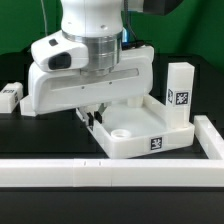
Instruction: Assemble desk
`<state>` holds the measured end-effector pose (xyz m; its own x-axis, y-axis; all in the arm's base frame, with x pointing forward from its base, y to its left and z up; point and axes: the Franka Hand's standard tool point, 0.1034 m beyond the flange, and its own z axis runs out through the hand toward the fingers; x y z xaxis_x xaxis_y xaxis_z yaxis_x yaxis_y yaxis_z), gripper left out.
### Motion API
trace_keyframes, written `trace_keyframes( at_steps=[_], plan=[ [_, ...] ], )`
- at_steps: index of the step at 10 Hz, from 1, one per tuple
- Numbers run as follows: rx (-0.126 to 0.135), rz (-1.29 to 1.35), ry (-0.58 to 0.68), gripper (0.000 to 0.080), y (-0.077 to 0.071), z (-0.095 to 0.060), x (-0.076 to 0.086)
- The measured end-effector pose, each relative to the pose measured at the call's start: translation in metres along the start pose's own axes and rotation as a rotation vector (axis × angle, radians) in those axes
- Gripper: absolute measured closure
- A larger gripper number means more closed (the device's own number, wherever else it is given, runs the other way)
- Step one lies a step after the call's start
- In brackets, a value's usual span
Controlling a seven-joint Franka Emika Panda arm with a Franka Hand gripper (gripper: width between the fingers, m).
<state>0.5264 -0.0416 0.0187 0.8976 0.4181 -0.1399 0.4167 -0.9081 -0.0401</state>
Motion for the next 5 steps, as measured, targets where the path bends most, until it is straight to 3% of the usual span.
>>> trace_keyframes(
  at_steps=[3, 5],
  plan=[
    [-0.04, -0.302, -0.009, 0.0736, 0.003, -0.004, 0.022],
    [-0.048, -0.428, -0.013, 0.0736, 0.006, -0.004, 0.023]
  ],
)
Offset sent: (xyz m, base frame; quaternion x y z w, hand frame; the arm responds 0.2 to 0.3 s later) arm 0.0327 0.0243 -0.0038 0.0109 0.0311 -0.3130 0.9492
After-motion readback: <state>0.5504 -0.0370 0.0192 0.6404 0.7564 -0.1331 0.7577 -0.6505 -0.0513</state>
